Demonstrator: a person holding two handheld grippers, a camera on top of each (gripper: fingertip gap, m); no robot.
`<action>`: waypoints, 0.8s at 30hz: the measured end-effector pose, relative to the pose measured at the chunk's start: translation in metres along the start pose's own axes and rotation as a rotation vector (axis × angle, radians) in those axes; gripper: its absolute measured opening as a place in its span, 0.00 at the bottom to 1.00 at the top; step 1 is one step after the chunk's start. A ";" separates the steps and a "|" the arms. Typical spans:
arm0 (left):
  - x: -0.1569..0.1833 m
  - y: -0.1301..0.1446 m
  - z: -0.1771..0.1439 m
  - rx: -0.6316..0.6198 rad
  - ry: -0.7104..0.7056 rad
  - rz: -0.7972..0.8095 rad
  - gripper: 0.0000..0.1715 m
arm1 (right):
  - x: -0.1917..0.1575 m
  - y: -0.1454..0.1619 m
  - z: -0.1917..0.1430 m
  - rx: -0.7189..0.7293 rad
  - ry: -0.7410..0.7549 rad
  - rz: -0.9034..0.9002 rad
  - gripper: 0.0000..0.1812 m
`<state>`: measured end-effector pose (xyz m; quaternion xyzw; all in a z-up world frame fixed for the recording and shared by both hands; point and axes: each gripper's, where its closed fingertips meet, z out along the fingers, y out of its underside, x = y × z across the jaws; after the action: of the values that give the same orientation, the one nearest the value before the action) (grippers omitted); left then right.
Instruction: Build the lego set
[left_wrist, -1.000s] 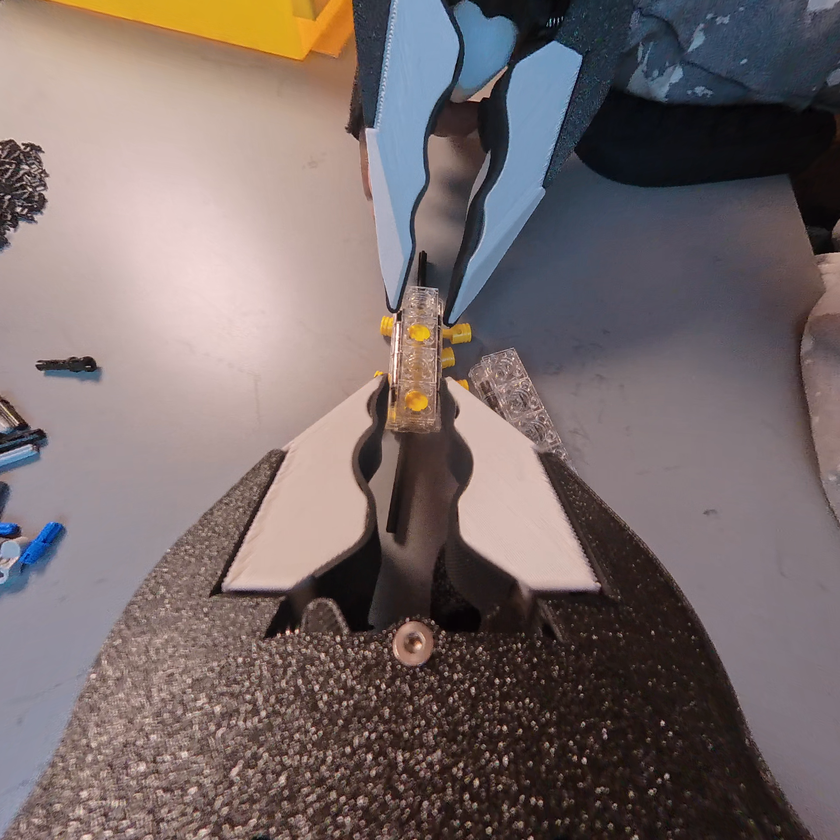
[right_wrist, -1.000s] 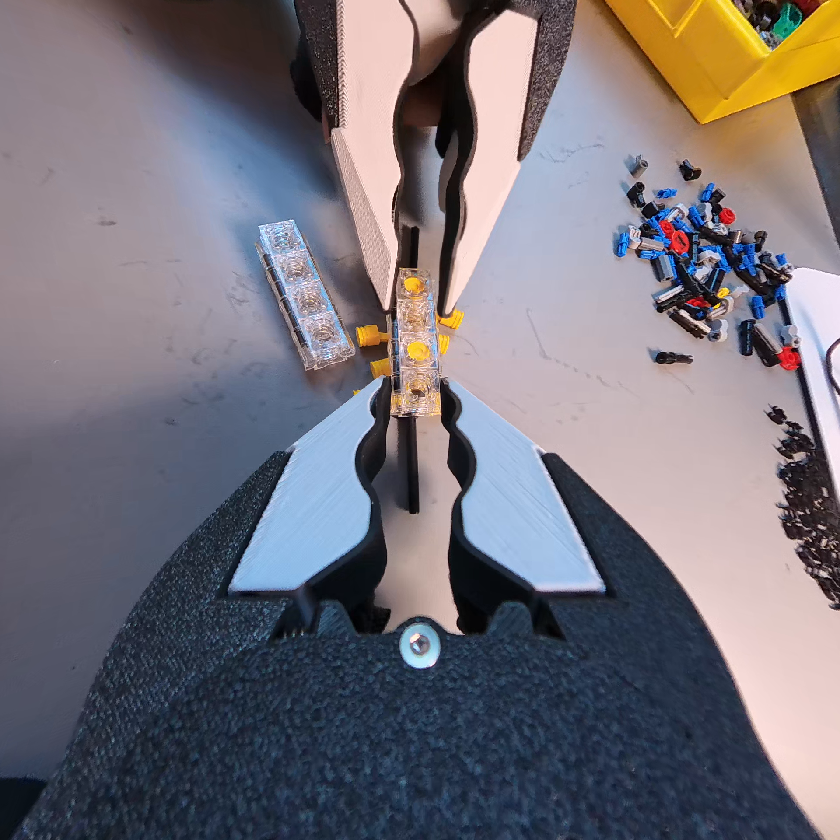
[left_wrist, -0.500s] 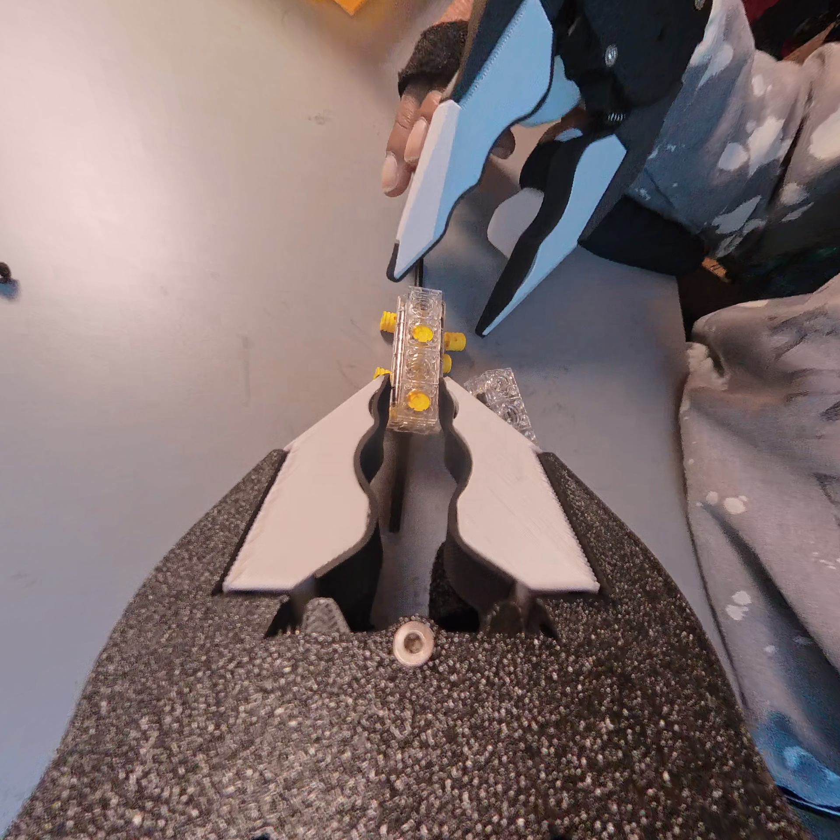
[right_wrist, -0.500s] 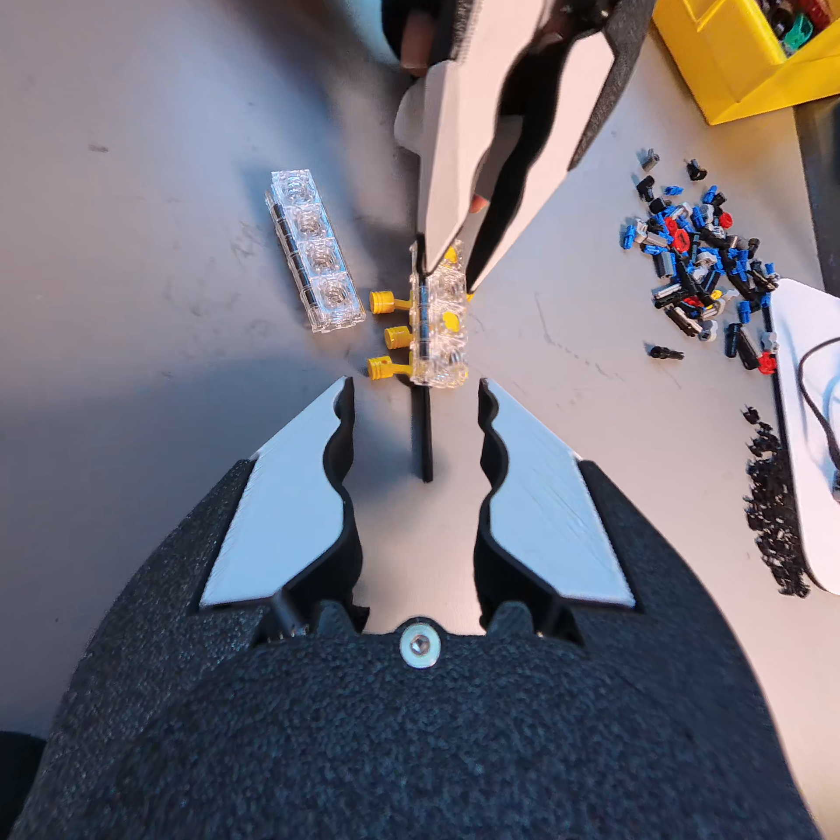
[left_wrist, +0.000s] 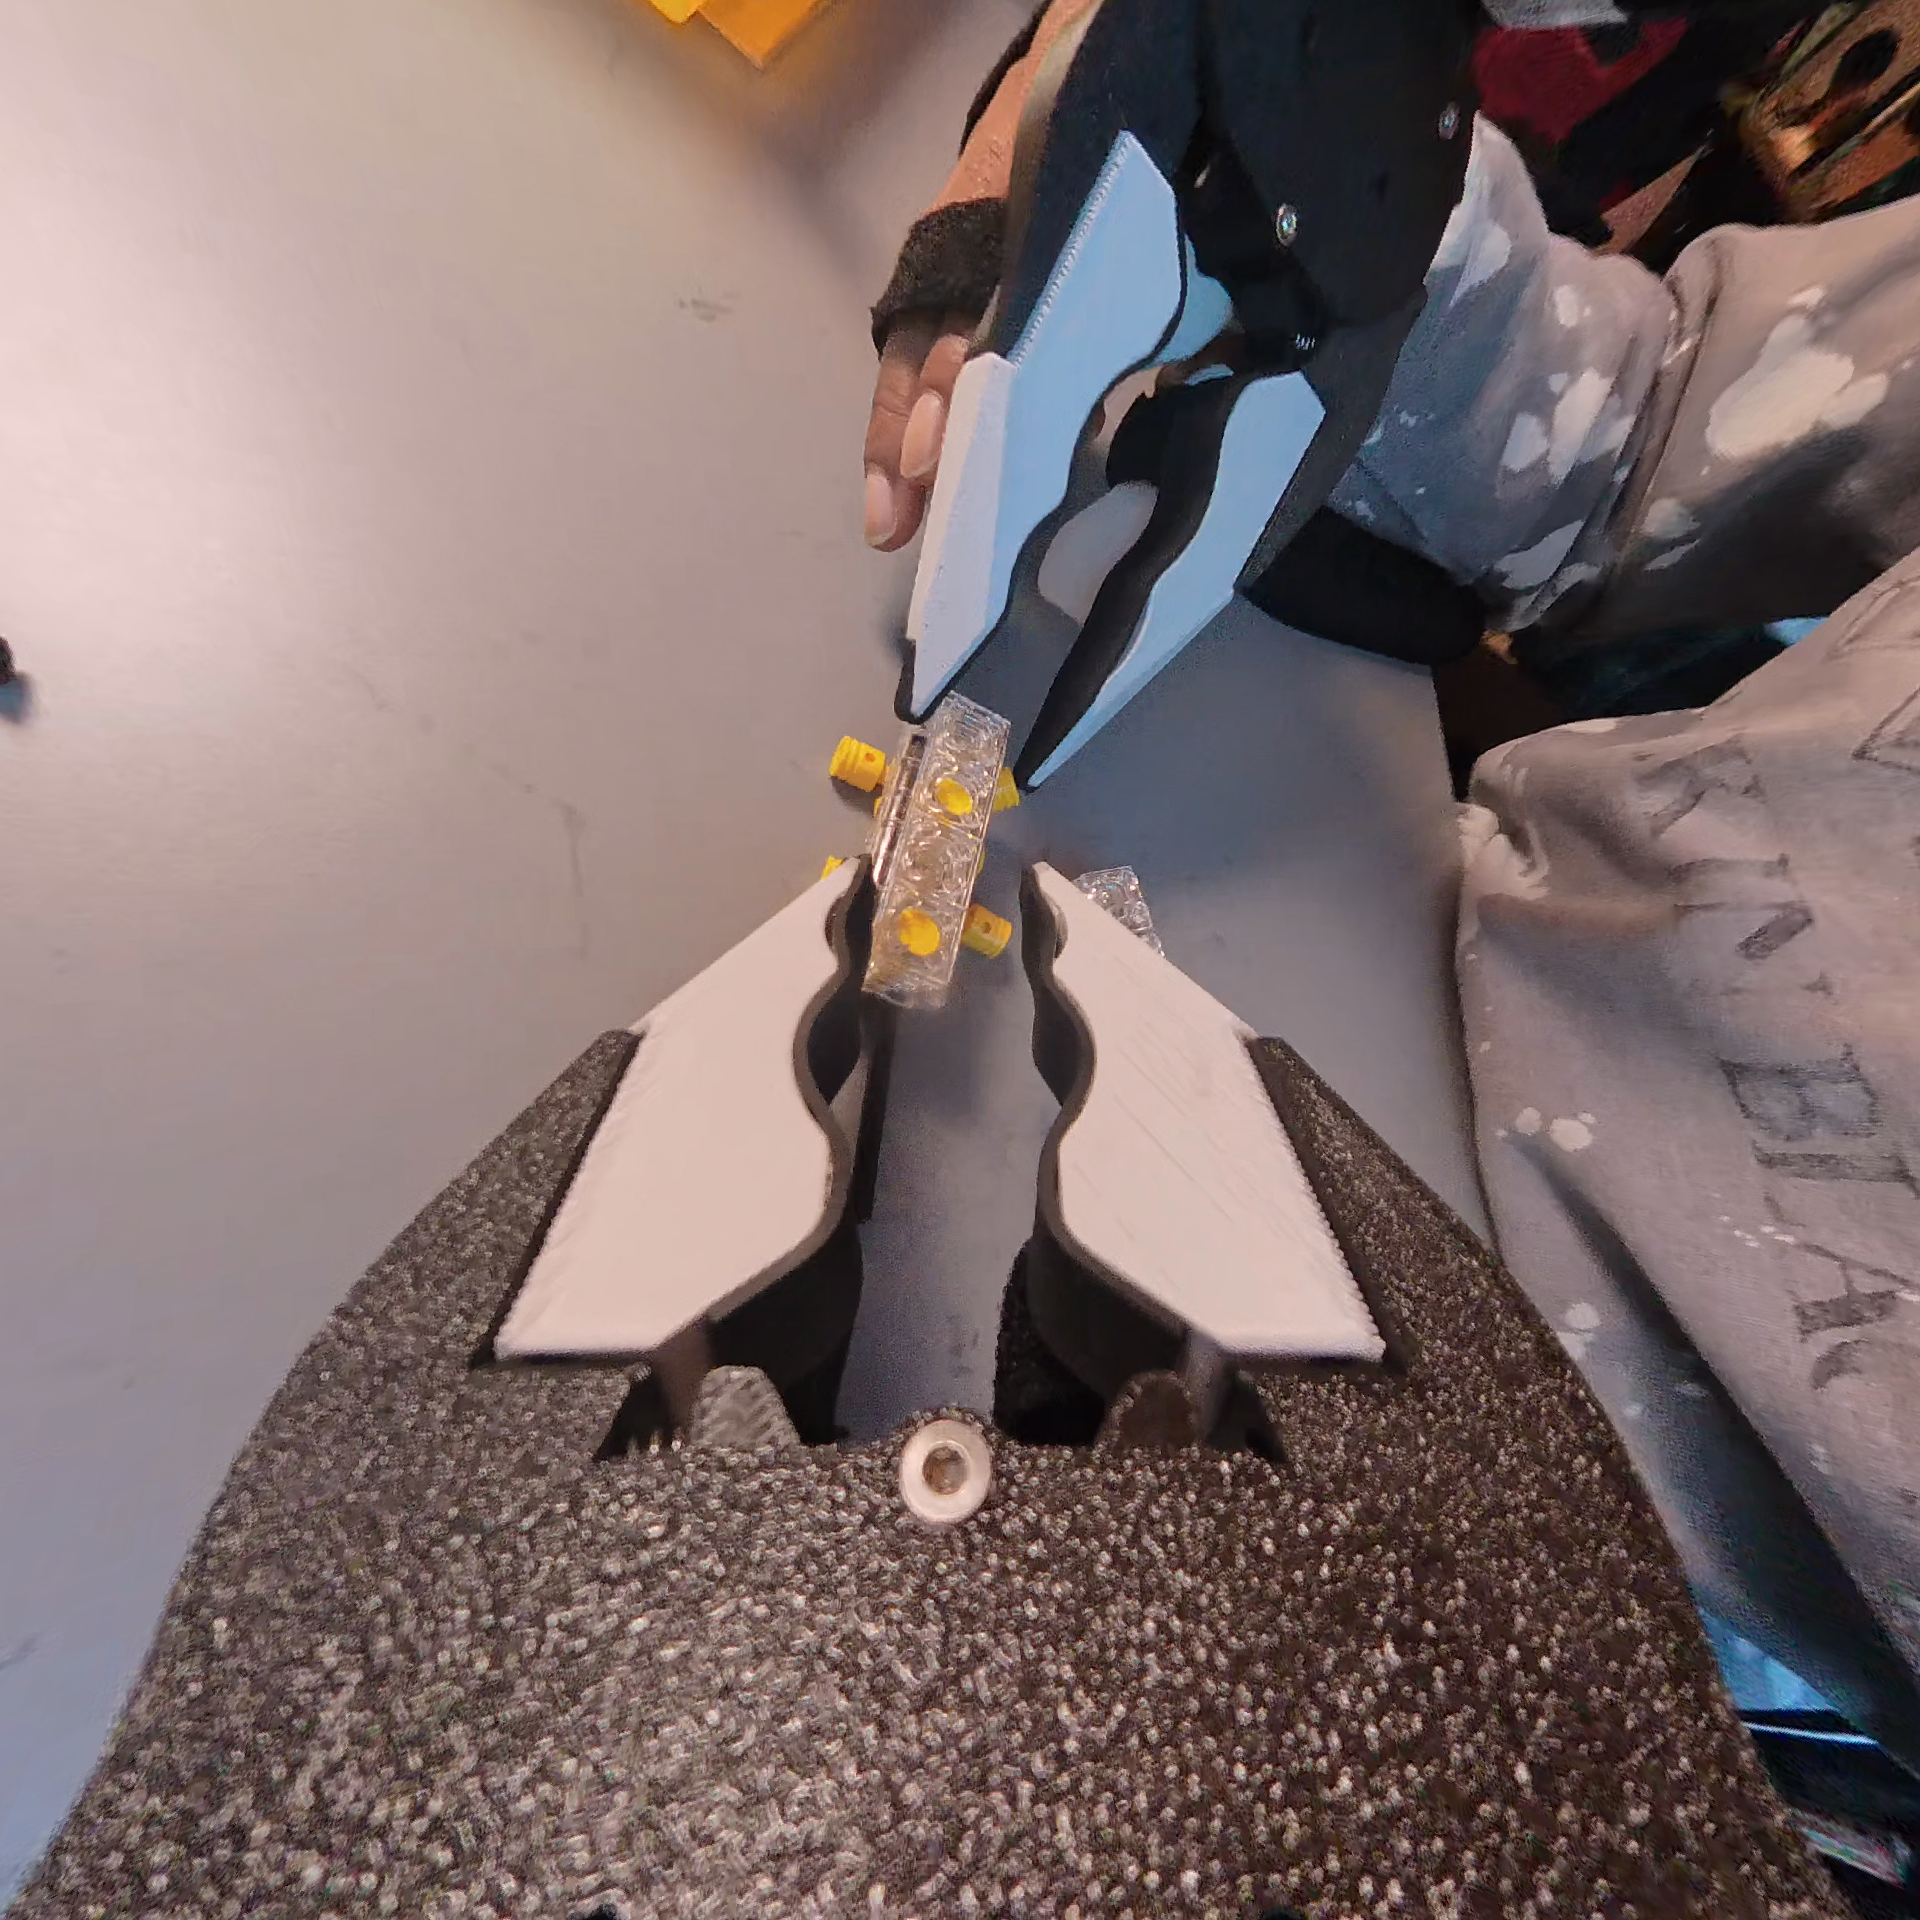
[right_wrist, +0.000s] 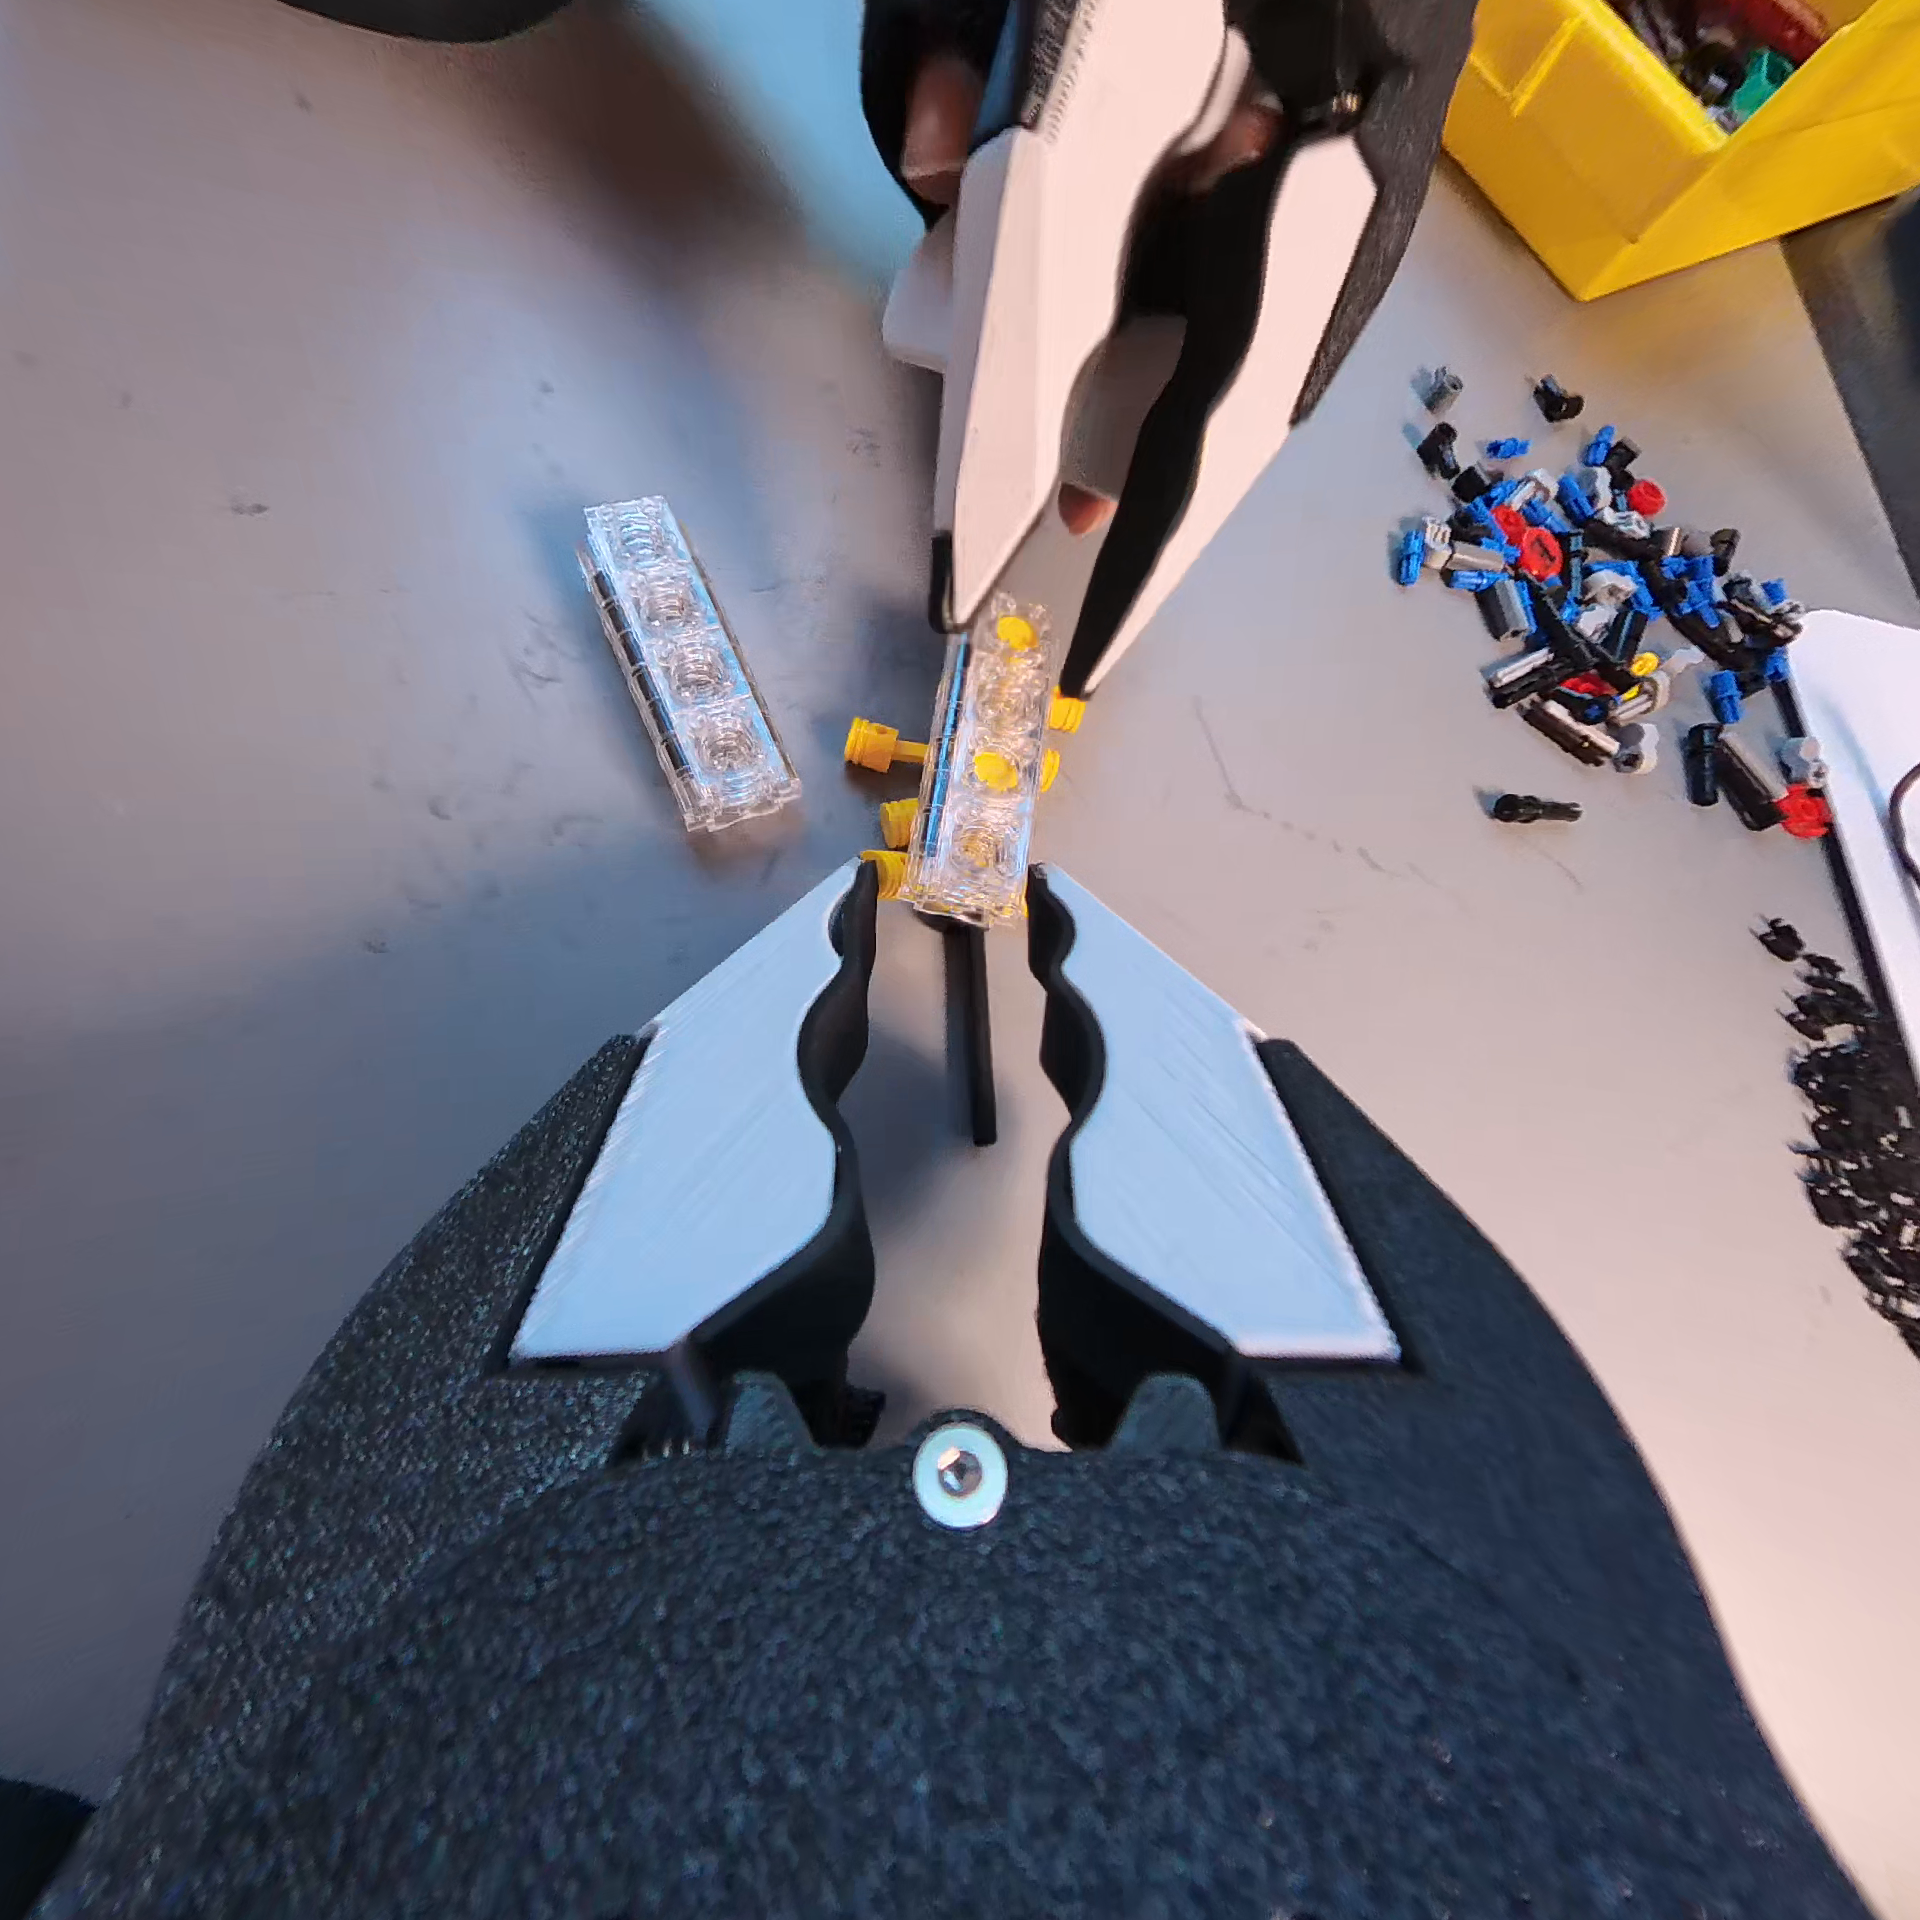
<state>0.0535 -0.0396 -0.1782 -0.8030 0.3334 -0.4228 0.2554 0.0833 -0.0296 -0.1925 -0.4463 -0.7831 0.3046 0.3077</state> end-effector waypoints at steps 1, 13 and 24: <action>-0.001 0.000 0.000 -0.007 -0.029 0.034 0.16 | 0.001 0.000 0.000 0.001 -0.002 0.008 0.16; -0.012 0.005 0.024 -0.114 -0.206 0.234 0.15 | 0.008 0.000 -0.002 0.013 -0.009 0.116 0.14; -0.010 -0.004 0.018 -0.057 0.096 -0.209 0.14 | 0.027 0.001 -0.007 0.033 0.100 0.139 0.12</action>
<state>0.0656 -0.0267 -0.1894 -0.8192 0.2717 -0.4753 0.1707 0.0776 -0.0038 -0.1830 -0.5090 -0.7289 0.3154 0.3319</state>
